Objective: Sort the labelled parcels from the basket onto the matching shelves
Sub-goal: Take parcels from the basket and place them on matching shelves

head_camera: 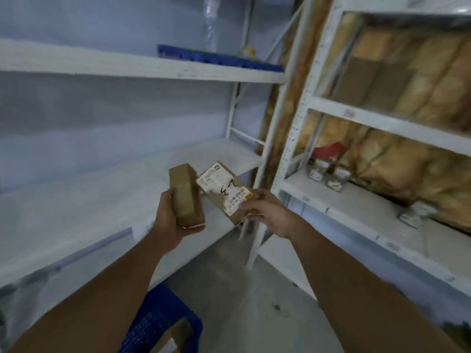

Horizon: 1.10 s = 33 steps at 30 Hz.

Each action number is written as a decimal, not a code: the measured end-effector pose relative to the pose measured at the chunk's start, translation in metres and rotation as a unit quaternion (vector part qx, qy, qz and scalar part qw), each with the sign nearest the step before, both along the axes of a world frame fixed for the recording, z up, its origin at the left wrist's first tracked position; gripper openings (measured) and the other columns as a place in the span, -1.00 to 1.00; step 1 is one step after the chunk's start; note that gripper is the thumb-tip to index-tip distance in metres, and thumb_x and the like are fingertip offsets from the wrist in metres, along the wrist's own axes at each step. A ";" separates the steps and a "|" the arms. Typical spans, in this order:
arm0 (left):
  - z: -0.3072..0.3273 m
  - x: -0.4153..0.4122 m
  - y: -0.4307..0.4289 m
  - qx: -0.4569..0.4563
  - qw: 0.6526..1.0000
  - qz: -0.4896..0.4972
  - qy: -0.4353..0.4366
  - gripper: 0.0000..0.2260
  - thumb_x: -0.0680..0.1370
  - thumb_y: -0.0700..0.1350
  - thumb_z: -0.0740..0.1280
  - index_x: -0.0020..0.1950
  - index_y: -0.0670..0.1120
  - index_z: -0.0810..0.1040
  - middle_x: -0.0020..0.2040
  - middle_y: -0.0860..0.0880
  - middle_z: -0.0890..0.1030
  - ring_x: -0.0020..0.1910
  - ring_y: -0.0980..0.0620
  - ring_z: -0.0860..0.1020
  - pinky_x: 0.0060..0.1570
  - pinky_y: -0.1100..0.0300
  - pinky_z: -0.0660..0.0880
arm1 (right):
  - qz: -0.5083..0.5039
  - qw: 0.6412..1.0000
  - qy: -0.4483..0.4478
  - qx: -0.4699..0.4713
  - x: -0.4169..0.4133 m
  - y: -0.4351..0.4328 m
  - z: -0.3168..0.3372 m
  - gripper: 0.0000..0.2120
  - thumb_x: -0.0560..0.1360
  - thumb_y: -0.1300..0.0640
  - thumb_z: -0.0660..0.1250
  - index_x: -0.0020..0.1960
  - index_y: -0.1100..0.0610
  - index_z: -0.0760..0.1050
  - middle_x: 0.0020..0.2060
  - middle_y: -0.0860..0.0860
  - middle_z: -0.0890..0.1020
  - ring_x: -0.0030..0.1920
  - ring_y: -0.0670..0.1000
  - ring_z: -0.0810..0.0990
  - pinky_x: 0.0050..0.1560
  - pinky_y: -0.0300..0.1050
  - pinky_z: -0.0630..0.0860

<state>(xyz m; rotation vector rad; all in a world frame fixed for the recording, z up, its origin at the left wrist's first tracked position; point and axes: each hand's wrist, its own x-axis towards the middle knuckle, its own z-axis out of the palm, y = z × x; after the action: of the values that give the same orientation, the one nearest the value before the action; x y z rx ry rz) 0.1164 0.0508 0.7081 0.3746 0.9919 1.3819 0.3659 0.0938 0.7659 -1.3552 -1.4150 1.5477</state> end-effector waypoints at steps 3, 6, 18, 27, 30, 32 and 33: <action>0.048 0.076 -0.002 0.044 0.997 -0.064 -0.018 -0.53 0.62 0.29 0.14 0.25 0.00 0.60 0.22 -0.22 0.66 0.20 -0.27 0.60 0.21 -0.40 0.47 | -0.121 0.989 0.064 0.053 0.083 -0.033 0.050 -0.62 0.46 0.28 0.52 0.15 0.05 0.43 0.05 0.19 0.68 0.02 0.14 0.69 0.01 0.09 0.64; 0.086 0.153 -0.010 0.093 0.985 -0.136 -0.051 -0.53 0.61 0.22 0.18 0.16 -0.08 0.70 0.17 -0.21 0.69 0.06 -0.25 0.67 0.13 -0.28 0.53 | -0.236 0.959 0.113 0.105 0.164 -0.071 0.095 -0.47 0.28 0.06 0.60 0.18 0.07 0.49 0.10 0.19 0.70 0.09 0.15 0.69 -0.02 0.05 0.63; 0.190 0.415 -0.115 0.228 0.902 -0.359 0.068 -0.43 0.51 0.21 0.43 0.44 0.00 0.47 0.30 -0.15 0.63 0.19 -0.23 0.65 0.03 -0.21 0.61 | -0.407 0.874 0.159 0.213 0.372 -0.227 0.181 -0.08 0.20 -0.38 0.63 0.38 0.09 0.46 0.19 0.11 0.70 0.15 0.18 0.71 0.18 0.30 0.62; 0.235 0.483 -0.153 0.290 0.891 -0.333 0.102 -0.48 0.52 -0.30 0.29 0.45 0.02 0.38 0.28 -0.20 0.61 0.06 -0.21 0.67 -0.11 -0.08 0.63 | -0.378 0.890 0.016 0.256 0.416 -0.300 0.223 -0.67 0.59 0.05 0.39 0.31 0.08 0.47 0.08 0.13 0.72 -0.01 0.17 0.75 0.02 0.15 0.71; 0.247 0.485 -0.150 0.327 0.863 -0.358 0.140 -0.24 0.44 -0.51 0.29 0.51 0.07 0.25 0.32 -0.16 0.56 0.20 -0.23 0.60 -0.21 0.03 0.65 | -0.357 0.898 0.033 0.257 0.430 -0.315 0.235 -0.66 0.52 0.22 0.43 0.28 0.12 0.51 0.07 0.15 0.74 -0.01 0.17 0.76 0.02 0.19 0.70; 0.252 0.482 -0.148 0.334 0.854 -0.368 0.155 -0.18 0.39 -0.52 0.39 0.50 0.10 0.30 0.30 -0.11 0.60 0.23 -0.18 0.60 0.02 -0.03 0.63 | -0.363 0.893 0.068 0.258 0.435 -0.322 0.241 -0.68 0.52 0.23 0.46 0.26 0.20 0.54 0.06 0.17 0.74 -0.01 0.17 0.76 0.01 0.15 0.71; 0.256 0.480 -0.148 0.331 0.855 -0.368 0.155 -0.18 0.35 -0.48 0.46 0.48 0.07 0.34 0.28 -0.10 0.63 0.22 -0.17 0.62 0.11 -0.07 0.61 | -0.359 0.893 0.082 0.259 0.437 -0.325 0.243 -0.69 0.53 0.22 0.47 0.24 0.24 0.57 0.05 0.18 0.74 0.01 0.18 0.76 0.04 0.15 0.70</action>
<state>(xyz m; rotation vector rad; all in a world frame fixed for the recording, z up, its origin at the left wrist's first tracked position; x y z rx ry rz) 0.5969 -0.0977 0.9636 1.3806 0.4793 0.9090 0.8032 -0.2316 1.0086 -1.1760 -0.9495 0.7076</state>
